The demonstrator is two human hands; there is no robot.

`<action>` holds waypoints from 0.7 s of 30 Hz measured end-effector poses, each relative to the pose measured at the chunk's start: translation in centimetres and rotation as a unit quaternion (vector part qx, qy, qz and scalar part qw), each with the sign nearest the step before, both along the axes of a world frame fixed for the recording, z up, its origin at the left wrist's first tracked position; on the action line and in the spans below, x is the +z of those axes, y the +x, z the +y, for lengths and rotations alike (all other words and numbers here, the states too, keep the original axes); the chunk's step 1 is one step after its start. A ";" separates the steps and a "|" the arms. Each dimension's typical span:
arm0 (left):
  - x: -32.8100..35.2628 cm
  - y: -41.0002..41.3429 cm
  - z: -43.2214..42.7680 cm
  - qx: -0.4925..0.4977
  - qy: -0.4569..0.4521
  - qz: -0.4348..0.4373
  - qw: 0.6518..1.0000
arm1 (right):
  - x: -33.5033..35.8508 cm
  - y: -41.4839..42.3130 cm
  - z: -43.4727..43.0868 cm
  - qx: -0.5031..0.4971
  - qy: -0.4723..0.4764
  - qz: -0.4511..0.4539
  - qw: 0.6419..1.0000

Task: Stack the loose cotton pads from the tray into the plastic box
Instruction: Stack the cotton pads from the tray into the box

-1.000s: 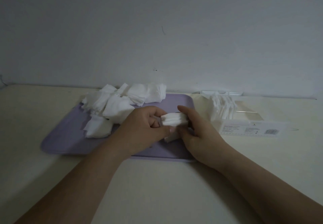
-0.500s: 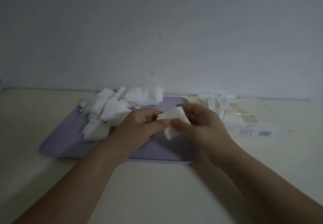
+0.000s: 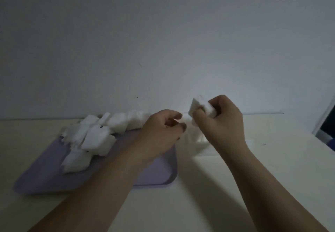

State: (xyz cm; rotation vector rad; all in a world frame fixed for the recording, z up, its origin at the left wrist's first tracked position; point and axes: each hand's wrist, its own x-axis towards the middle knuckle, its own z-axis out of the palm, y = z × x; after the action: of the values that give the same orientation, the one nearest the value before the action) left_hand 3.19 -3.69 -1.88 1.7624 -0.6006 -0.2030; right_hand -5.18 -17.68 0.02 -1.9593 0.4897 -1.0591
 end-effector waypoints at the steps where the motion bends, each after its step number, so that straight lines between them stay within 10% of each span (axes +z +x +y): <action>1: -0.4 0.1 -0.9 0.013 0.025 -0.035 0.999 | 0.0 -0.1 -1.0 -0.038 -0.024 0.024 0.999; 10: -3.3 -0.6 -4.6 0.014 0.059 -0.117 0.991 | -3.3 1.5 -6.1 -0.148 -0.152 0.299 0.930; 21: -5.3 -0.2 -4.8 0.033 0.060 -0.195 0.978 | -3.1 1.8 -6.5 -0.029 -0.111 0.306 0.945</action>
State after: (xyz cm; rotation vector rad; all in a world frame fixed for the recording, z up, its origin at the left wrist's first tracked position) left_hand 3.02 -8.47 -7.22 1.9518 -0.8231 0.1614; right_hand -3.39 -24.23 -3.04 -2.4887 0.7891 -0.5314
